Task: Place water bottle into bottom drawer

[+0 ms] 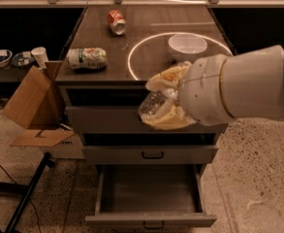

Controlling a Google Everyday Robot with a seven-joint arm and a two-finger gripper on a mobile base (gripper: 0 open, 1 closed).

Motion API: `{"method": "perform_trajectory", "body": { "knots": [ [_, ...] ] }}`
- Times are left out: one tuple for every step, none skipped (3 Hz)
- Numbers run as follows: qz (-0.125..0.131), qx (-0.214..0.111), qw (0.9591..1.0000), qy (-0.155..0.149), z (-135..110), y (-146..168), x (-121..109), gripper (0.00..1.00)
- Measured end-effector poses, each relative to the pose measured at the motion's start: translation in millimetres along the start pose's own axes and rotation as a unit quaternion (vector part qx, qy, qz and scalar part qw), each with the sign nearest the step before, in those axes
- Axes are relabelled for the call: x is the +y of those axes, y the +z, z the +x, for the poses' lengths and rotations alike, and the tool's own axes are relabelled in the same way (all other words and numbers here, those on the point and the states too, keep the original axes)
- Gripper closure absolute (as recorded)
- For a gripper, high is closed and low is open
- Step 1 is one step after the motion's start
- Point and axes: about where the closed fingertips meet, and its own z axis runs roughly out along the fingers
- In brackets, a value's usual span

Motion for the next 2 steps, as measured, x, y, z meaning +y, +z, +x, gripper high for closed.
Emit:
{"method": "perform_trajectory", "body": {
  "knots": [
    [-0.049, -0.019, 0.9974, 0.049, 21, 12, 12, 1.0],
    [-0.098, -0.026, 0.9904, 0.094, 43, 42, 5, 1.0]
  ]
}}
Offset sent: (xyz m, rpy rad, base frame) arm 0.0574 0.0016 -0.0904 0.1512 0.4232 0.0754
